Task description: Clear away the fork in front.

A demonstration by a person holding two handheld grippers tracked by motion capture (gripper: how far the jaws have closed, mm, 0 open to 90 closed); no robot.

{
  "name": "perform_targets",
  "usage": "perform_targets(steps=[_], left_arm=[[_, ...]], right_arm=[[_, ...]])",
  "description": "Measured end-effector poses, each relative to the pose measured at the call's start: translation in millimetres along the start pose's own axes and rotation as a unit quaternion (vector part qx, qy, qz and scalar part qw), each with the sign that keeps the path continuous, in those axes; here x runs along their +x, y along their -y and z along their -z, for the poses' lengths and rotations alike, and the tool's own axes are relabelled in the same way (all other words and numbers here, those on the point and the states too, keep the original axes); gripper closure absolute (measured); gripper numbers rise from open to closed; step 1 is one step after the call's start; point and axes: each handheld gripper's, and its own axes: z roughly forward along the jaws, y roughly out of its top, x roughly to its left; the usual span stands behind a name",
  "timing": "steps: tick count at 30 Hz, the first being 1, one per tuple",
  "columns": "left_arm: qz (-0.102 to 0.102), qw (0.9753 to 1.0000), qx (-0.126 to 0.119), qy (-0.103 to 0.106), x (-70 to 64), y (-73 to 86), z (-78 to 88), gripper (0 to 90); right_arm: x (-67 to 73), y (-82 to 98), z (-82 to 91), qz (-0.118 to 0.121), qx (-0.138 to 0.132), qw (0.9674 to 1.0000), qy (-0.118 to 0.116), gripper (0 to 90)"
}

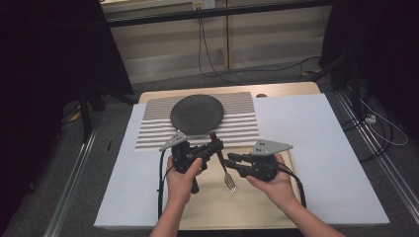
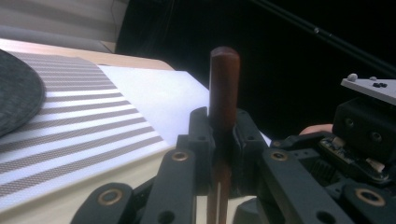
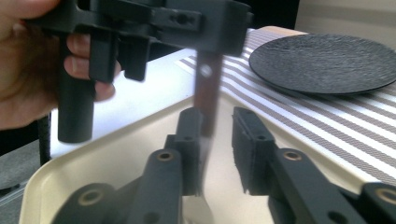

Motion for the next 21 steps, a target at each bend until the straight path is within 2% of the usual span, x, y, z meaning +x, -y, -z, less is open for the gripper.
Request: perform_targets(steps=[5, 10, 21], left_arm=[[0.000, 1.0000, 0.007, 0.000, 5.0, -3.8, 10.5, 81.0], [0.003, 0.9998, 0.020, 0.005, 8.5, -6.6, 18.4, 81.0], [0.002, 0.9990, 0.045, -0.001, 14.7, -12.8, 32.9, 81.0]], right_arm=[[-8.3, 4.6, 10.0, -0.009, -0.005, 0.9999, 0.010, 63.8], [-17.5, 11.6, 17.8, -0.019, -0.008, 0.9995, 0.026, 47.6], [-29.9, 21.0, 34.4, -0.015, -0.015, 0.9978, 0.063, 33.1]])
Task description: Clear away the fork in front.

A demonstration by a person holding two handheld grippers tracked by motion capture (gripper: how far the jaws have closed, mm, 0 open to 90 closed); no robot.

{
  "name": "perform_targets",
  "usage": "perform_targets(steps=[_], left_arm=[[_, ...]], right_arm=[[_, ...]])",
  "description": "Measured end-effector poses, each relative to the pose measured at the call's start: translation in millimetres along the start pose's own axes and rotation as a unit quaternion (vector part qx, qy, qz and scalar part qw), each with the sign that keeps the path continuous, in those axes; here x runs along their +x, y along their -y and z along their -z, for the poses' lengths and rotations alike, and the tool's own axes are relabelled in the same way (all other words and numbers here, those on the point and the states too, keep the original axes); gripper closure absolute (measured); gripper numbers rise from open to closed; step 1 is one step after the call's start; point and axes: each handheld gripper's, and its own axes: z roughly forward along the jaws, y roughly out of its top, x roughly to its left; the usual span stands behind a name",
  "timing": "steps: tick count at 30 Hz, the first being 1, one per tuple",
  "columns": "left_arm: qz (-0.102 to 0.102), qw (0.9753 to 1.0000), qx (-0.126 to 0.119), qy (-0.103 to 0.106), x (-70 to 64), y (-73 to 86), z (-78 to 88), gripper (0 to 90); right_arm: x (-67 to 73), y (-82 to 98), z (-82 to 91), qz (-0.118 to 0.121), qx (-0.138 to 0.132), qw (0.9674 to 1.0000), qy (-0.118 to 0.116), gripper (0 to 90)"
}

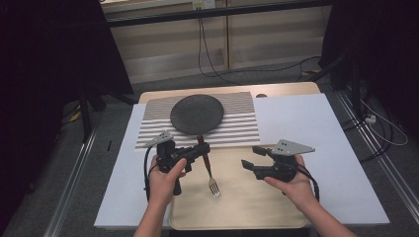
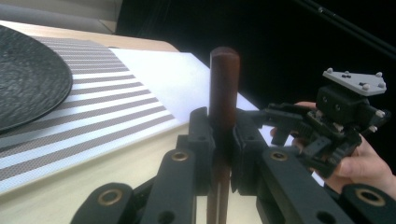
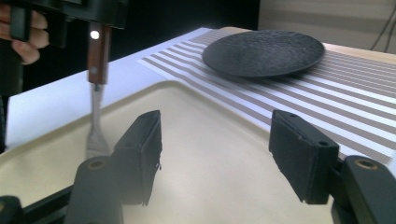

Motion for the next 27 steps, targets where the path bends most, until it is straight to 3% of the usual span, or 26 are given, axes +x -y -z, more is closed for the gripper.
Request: perform_targets(steps=[16, 27], left_arm=[[0.007, 0.9992, 0.037, -0.010, 12.6, -1.4, 20.6, 81.0], [0.018, 0.9986, 0.047, -0.015, 22.1, -0.3, 34.4, 81.0]], right_arm=[[-11.7, 7.1, 11.9, -0.005, -0.001, 0.9996, 0.027, 16.1], [-16.4, 10.5, 18.8, -0.004, 0.009, 0.9992, 0.038, 12.5]])
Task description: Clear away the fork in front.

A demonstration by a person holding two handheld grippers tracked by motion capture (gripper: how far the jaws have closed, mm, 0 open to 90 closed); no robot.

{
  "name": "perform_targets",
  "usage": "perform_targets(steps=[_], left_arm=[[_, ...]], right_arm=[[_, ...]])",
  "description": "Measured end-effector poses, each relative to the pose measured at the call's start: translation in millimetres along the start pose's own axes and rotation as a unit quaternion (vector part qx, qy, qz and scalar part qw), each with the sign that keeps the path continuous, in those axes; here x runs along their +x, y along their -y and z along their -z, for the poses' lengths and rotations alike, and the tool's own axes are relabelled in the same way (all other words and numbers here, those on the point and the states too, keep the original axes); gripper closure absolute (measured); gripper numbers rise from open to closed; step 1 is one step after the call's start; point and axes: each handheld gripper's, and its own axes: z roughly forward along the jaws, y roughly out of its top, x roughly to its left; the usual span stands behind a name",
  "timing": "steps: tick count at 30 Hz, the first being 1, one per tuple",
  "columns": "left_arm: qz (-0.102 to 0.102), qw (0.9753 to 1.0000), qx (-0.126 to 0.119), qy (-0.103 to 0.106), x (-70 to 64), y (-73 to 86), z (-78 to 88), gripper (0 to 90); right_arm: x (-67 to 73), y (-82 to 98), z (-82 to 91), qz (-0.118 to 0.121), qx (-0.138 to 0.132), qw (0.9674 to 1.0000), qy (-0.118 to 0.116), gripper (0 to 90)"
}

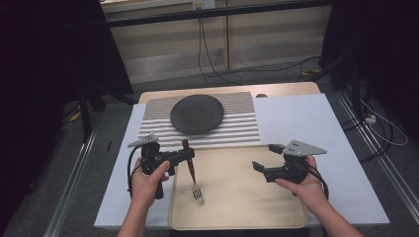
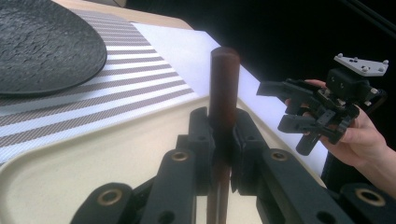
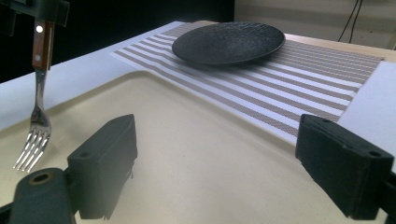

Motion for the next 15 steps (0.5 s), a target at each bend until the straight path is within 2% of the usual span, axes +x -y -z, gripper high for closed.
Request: perform_targets(steps=[10, 15], left_arm=[[0.006, 0.9999, 0.010, 0.005, 5.2, 0.8, 6.8, 80.9], [0.007, 0.9998, 0.019, 0.005, 7.7, 1.9, 7.8, 80.9]], right_arm=[[-3.9, 3.6, 8.1, 0.001, -0.002, 1.0000, -0.001, 11.5], [-6.8, 5.3, 13.1, 0.001, -0.002, 1.0000, 0.006, 11.4]])
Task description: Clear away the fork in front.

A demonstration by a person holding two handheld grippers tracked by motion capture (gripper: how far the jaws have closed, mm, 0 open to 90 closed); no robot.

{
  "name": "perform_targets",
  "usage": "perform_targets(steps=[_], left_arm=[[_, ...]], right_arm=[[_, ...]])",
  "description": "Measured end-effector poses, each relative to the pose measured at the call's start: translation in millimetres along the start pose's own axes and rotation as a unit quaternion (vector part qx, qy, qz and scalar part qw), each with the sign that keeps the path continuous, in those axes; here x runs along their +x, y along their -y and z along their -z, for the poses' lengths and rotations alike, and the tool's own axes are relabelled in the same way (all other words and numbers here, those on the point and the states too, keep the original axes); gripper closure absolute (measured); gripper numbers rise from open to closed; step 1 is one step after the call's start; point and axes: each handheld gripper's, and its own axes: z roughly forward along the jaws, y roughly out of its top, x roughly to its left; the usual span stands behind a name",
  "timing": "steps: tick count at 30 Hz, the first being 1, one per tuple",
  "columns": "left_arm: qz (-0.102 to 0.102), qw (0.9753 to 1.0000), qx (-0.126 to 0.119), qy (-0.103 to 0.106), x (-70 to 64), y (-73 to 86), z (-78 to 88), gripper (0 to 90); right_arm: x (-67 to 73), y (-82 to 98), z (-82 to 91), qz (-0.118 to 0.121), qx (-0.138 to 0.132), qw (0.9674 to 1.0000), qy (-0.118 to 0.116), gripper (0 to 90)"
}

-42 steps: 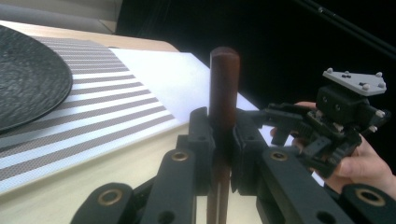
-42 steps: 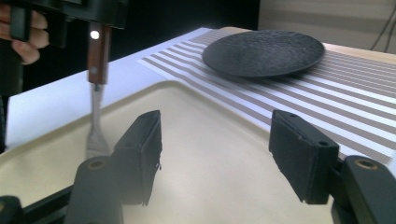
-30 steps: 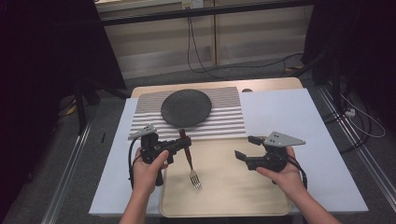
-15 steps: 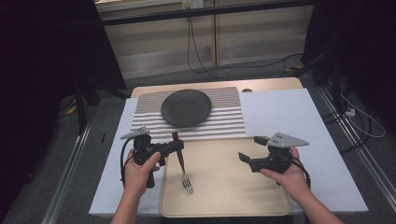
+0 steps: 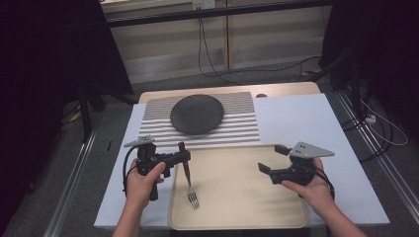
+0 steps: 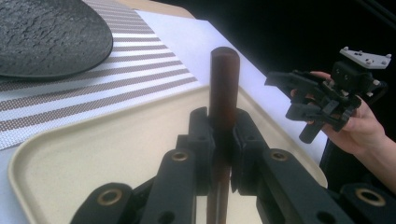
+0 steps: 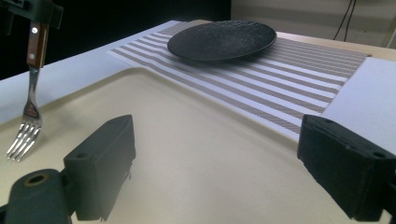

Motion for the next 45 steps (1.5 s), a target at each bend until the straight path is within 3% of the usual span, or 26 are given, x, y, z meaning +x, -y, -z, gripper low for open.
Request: perform_targets(steps=[18, 26, 27, 35, 41, 45], left_arm=[[0.015, 0.9996, 0.021, 0.005, 9.9, -2.2, -2.0, 80.9], [-0.009, 0.9996, 0.017, -0.022, 14.3, 0.6, -10.4, 78.8], [-0.019, 0.9990, 0.018, -0.035, 14.8, 1.7, -12.4, 78.1], [-0.042, 0.9965, 0.027, -0.068, 23.7, 9.2, -21.5, 73.4], [-0.046, 0.9952, 0.032, -0.081, 30.5, 15.4, -24.8, 70.8], [-0.050, 0.9947, 0.044, -0.078, 33.3, 19.3, -28.4, 69.4]], right_arm=[[-8.0, 7.6, 16.6, 0.004, 0.012, 0.9999, 0.006, 11.2], [-11.0, 10.0, 22.9, 0.005, 0.014, 0.9998, 0.009, 11.1], [-11.2, 10.3, 23.3, 0.004, 0.014, 0.9999, 0.009, 11.1], [-12.9, 13.2, 27.3, 0.004, 0.015, 0.9998, 0.010, 11.1], [-13.8, 16.4, 28.4, -0.001, 0.013, 0.9999, 0.010, 11.1], [-13.6, 18.0, 28.8, 0.000, 0.014, 0.9998, 0.011, 11.1]])
